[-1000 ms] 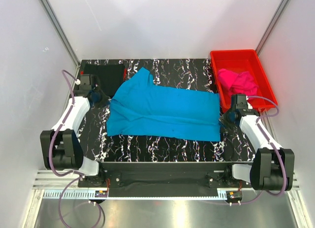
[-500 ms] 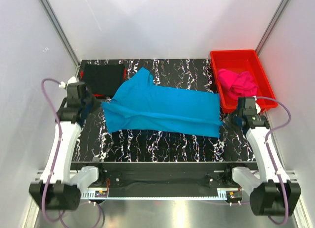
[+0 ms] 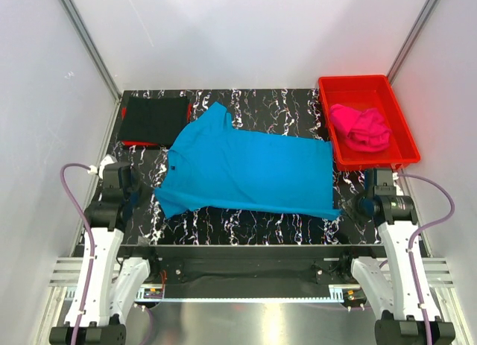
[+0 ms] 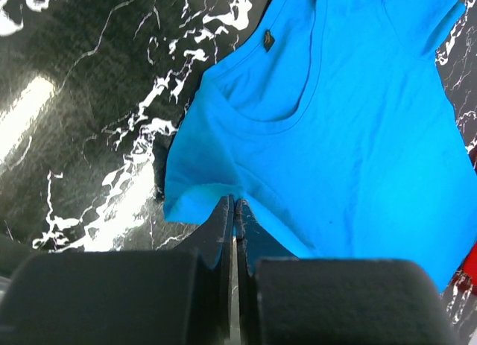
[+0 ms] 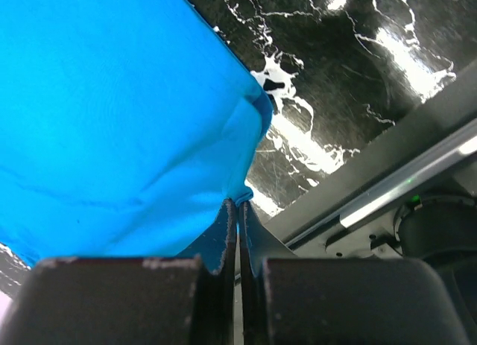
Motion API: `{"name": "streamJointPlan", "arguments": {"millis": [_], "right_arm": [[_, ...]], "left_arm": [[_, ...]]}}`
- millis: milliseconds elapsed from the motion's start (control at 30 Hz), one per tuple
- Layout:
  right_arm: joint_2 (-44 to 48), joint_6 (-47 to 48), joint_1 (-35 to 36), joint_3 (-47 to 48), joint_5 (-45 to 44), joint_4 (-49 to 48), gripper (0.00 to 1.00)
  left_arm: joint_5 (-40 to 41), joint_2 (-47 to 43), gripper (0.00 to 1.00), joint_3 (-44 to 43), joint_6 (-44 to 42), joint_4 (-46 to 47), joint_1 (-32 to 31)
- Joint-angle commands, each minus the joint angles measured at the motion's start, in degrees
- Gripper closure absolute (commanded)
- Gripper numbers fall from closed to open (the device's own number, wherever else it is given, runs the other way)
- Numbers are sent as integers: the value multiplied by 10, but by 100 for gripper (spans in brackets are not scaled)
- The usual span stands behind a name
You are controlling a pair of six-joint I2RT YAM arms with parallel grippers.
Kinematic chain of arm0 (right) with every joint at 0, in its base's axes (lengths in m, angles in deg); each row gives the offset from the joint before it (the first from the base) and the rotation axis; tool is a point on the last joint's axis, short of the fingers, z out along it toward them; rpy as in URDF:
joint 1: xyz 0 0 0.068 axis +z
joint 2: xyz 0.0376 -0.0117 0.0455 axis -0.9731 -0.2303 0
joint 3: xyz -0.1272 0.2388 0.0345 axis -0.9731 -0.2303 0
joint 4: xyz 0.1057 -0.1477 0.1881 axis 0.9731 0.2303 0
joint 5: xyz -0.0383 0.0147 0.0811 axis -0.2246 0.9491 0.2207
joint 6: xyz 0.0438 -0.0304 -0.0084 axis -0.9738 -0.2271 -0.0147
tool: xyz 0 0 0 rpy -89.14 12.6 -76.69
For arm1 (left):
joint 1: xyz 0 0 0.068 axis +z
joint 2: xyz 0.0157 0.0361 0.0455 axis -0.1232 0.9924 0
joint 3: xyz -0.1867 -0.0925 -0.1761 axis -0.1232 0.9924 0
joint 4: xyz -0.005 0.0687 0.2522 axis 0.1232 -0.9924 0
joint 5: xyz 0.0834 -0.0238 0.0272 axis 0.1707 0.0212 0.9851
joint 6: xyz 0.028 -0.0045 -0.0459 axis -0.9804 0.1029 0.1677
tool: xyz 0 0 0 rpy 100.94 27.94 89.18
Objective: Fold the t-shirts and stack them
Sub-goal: Fold the tshirt
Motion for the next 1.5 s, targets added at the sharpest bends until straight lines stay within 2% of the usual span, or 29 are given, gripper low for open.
{"name": "streamJointPlan", "arguments": {"millis": [0,100,233,367,600,833,1200,1467], "right_arm": [[15,-30,-2,29,-28,42,100],[14,-41,-2,14,-12,29,100],[-8,-25,-2,-9,-15,-26,100],[-80,-11,-2,-4,-43,-64,100],[-172,26,-2,-9,-50,-163,100],[-214,37,-2,-31,19,-291,100],[-349,49,-2,-15,-22,-330,100],[-371,47,-2,-8,-34,-331,100]], "left_arm": [[-6,-11,100,16,25,6,2],[-31,-2,100,26,17,22,2],[44,32,100,19,7,36,2],[63,97,100,-8,-7,68,3],[14,205,100,-32,-35,142,2],[16,316,100,-82,-59,173,-10],[3,431,100,-127,-75,209,-19],[-1,475,100,-161,-74,209,-31]]}}
